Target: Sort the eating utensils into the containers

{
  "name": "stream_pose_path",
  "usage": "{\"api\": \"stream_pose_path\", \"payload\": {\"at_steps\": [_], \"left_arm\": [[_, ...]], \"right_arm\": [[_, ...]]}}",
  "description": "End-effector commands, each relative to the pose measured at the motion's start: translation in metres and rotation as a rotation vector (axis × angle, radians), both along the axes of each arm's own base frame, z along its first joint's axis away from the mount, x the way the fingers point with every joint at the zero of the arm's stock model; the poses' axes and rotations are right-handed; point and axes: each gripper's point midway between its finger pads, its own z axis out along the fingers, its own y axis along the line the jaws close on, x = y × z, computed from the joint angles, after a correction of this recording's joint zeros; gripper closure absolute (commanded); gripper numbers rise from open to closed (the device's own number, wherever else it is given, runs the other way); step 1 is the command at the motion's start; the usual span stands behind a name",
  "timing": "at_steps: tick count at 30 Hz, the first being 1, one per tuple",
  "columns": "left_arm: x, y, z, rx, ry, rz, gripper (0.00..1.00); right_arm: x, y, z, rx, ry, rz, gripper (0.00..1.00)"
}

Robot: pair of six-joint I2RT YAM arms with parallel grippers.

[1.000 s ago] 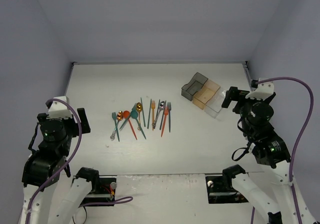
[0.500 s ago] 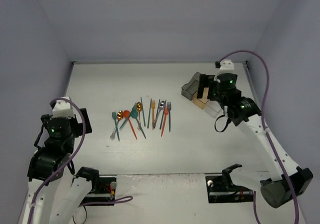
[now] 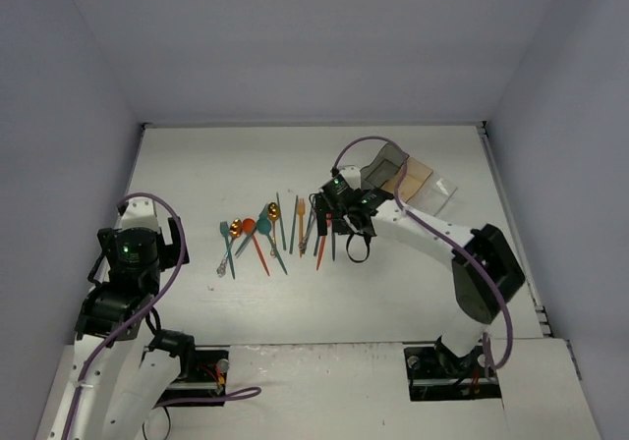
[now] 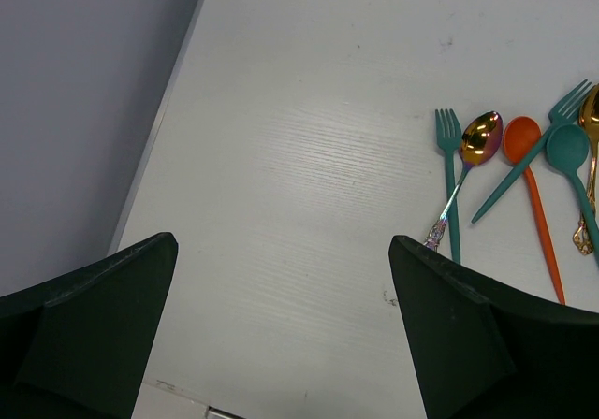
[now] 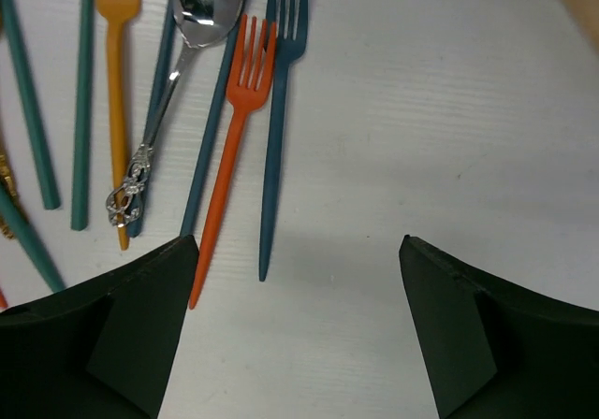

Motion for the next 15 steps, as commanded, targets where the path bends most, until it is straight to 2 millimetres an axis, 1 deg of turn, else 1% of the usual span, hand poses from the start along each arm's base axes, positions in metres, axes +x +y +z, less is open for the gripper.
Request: {"api": "stream_pose_path", "payload": {"at_steps": [1, 3, 5, 11, 15], "left_arm": [[0.017, -0.006, 0.021, -0.038, -0.108, -0.003, 0.05], [0.018, -0.008, 0.018, -0.049, -0.113, -0.011, 0.05], [0.018, -0.009, 0.018, -0.053, -0.118, -0.015, 0.05], [0.018, -0.01, 0.018, -0.053, -0.127, -0.019, 0.05], [0.019, -0.011, 0.017, -0.054, -0.122, -0.025, 0.05]], "right_arm": [[0.022, 0.018, 0.001, 0.057, -0.04, -0.111, 0.18], [0.026, 0.02, -0.011, 0.043, -0.037, -0.122, 0.23], [0.029, 0.021, -0.016, 0.041, -0.044, -0.131, 0.25], [0.031, 0.022, -0.043, 0.016, -0.018, -0.135, 0.37], [0.033, 0.02, -0.052, -0.003, -0.018, -0.143, 0.44]]}}
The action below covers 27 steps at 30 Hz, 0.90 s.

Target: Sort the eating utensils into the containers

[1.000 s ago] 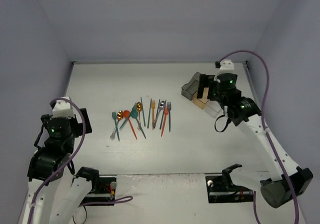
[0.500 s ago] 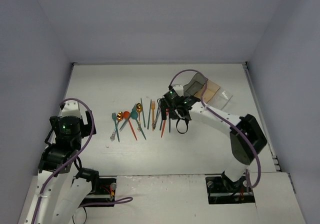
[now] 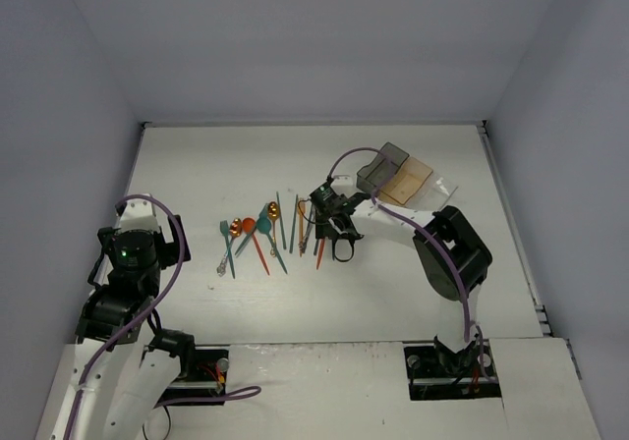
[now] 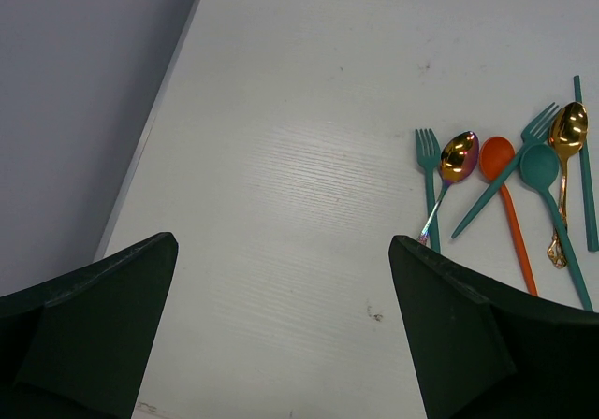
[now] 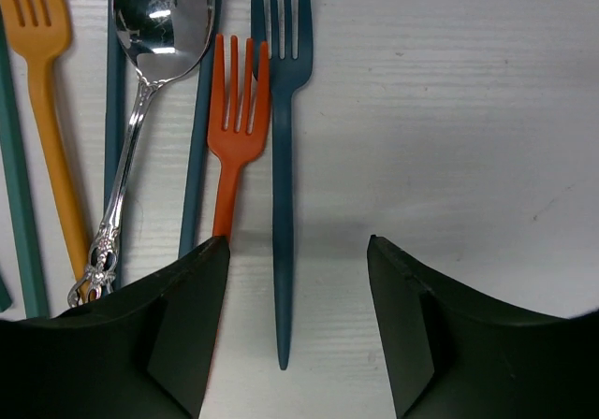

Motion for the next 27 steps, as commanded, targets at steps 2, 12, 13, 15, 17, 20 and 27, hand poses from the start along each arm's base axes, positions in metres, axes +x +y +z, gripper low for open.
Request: {"api": "stream_pose_path", "payload": {"at_steps": [2, 12, 13, 15, 17, 20, 27], "left_arm": [[0.013, -0.007, 0.013, -0.03, -0.065, -0.013, 0.05], [0.014, -0.01, 0.013, -0.029, -0.065, -0.027, 0.05], [0.014, -0.01, 0.013, -0.03, -0.062, -0.028, 0.05], [0.015, -0.011, 0.013, -0.031, -0.066, -0.029, 0.05], [0.015, -0.012, 0.013, -0.032, -0.066, -0.034, 0.05], [0.015, -0.012, 0.013, -0.033, -0.067, -0.035, 0.05], [0.015, -0.013, 0.013, -0.032, -0.068, -0.04, 0.05]], "right_arm": [[0.021, 0.004, 0.009, 0.003, -0.081, -0.051, 0.46], [0.028, -0.006, -0.001, -0.016, -0.084, -0.078, 0.57], [0.028, -0.007, 0.0, -0.016, -0.085, -0.079, 0.58], [0.03, -0.01, 0.0, -0.016, -0.088, -0.082, 0.6], [0.031, -0.013, -0.001, -0.015, -0.087, -0.088, 0.64], [0.033, -0.017, -0.002, -0.014, -0.086, -0.092, 0.75], [0.04, -0.025, 0.016, -0.02, -0.129, -0.094, 1.0]]}}
